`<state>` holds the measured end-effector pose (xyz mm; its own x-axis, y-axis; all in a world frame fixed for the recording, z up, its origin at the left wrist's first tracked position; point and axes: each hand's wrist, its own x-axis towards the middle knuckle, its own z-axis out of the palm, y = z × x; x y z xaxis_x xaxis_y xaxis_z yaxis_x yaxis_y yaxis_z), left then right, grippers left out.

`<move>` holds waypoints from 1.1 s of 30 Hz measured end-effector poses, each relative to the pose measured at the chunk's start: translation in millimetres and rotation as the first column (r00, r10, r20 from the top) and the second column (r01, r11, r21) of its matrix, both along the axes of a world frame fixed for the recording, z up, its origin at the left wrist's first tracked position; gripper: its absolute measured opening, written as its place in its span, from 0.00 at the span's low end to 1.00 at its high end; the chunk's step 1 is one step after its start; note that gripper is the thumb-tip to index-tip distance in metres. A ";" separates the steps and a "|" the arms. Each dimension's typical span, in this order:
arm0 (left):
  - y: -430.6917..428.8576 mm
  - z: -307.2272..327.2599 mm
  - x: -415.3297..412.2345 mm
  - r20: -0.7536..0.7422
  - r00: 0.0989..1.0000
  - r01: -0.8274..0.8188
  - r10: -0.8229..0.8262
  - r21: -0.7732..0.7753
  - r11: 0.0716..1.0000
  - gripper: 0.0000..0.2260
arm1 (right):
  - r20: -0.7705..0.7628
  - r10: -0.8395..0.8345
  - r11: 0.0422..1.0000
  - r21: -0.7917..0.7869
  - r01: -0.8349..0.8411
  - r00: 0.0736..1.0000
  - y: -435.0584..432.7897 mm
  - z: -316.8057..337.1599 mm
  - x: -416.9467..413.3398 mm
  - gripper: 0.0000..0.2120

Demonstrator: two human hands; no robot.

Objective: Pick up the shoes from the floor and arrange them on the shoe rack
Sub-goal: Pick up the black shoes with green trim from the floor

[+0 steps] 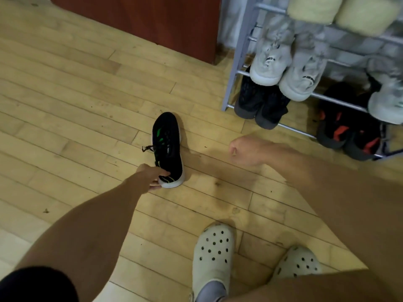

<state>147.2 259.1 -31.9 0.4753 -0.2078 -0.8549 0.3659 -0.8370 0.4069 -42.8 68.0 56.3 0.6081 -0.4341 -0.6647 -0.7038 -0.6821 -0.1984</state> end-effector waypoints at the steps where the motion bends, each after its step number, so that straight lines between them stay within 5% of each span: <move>1: -2.2 11.3 -5.6 0.020 1.000 -0.005 0.005 -0.028 1.000 0.12 | -0.022 0.012 1.000 -0.016 -0.013 1.000 -3.3 10.7 -3.6 0.14; 5: -13.3 62.1 -22.9 0.034 0.999 0.012 -0.007 -0.125 0.992 0.10 | -0.089 0.054 0.995 -0.079 -0.061 0.995 -15.8 68.1 -28.2 0.19; 12: -37.5 148.9 -85.8 0.015 0.948 0.313 -0.318 -0.224 0.923 0.06 | -0.032 0.001 0.976 -0.217 -0.008 0.999 -12.8 181.7 -112.3 0.19; 18: -72.2 221.5 -173.9 0.075 0.785 0.610 -0.615 -0.265 0.747 0.08 | 0.055 -0.304 0.936 -0.169 0.309 0.951 0.2 213.7 -235.3 0.16; 25: -133.2 296.3 -295.9 0.211 0.552 0.826 -0.807 -0.271 0.495 0.12 | 0.134 -0.771 0.636 0.097 0.766 0.623 34.8 196.2 -392.9 0.15; 30: -156.3 304.4 -420.0 0.225 0.487 0.853 -0.844 -0.330 0.404 0.15 | 0.098 -0.924 0.381 0.195 0.904 0.369 78.0 146.5 -501.4 0.17; 33: -159.7 282.4 -484.4 0.198 0.439 0.876 -0.876 -0.310 0.369 0.10 | 0.025 -0.989 0.144 0.306 0.941 0.143 100.9 107.3 -552.8 0.19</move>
<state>-337.2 99.3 250.4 -0.1428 -0.7583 -0.6361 -0.4917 -0.5034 0.7105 -595.6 168.9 163.7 -0.1175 -0.6503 -0.7506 -0.6818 0.6023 -0.4151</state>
